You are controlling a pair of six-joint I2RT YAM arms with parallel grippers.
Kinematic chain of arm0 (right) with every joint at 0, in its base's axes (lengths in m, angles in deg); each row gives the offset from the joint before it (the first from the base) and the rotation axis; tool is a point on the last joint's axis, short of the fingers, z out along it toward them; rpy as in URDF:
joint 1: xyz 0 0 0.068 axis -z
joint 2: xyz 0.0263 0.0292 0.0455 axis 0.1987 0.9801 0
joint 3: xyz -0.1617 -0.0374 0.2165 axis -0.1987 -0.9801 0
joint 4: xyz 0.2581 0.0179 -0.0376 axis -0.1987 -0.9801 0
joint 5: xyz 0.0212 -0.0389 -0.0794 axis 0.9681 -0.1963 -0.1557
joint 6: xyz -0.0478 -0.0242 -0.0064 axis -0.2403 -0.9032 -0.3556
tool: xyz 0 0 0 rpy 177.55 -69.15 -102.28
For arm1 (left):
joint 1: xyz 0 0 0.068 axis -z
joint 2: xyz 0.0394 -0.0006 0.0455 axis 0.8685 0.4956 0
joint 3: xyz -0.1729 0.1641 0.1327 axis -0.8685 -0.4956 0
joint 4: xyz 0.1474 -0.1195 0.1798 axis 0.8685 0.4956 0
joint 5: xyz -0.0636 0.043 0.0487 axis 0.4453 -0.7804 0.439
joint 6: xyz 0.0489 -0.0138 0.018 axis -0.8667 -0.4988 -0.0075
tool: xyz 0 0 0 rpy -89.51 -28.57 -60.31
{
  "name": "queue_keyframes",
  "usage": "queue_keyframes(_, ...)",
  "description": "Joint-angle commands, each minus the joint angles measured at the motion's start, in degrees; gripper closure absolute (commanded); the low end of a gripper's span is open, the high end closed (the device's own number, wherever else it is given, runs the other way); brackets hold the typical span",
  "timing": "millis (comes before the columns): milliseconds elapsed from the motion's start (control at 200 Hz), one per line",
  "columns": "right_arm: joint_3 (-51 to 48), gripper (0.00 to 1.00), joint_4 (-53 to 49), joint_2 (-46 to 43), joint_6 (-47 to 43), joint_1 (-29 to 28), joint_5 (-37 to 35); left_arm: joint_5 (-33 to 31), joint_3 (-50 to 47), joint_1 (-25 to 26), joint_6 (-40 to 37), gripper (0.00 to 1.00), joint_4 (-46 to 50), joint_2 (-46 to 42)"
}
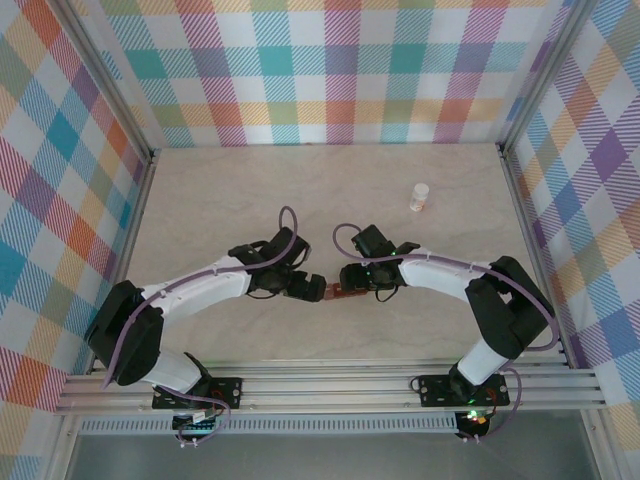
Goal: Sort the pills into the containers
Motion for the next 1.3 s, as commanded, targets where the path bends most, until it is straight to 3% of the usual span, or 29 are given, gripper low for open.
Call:
queue_keyframes(0, -1.34, 0.25, 1.15, 0.7, 1.15, 0.31, 1.2, -2.15, -0.18, 1.82, -1.18, 0.0, -0.44, 1.06)
queue_keyframes(545, -3.49, 0.26, 2.48, 1.55, 1.94, 0.32, 2.35, -3.34, -0.72, 6.13, -2.16, 0.0, -4.54, 6.59)
queue_keyframes(1295, -4.88, 0.27, 3.2, 2.13, 1.94, 0.33, 2.8, -9.24, 0.9, 5.28, -1.99, 0.0, -6.21, 9.0)
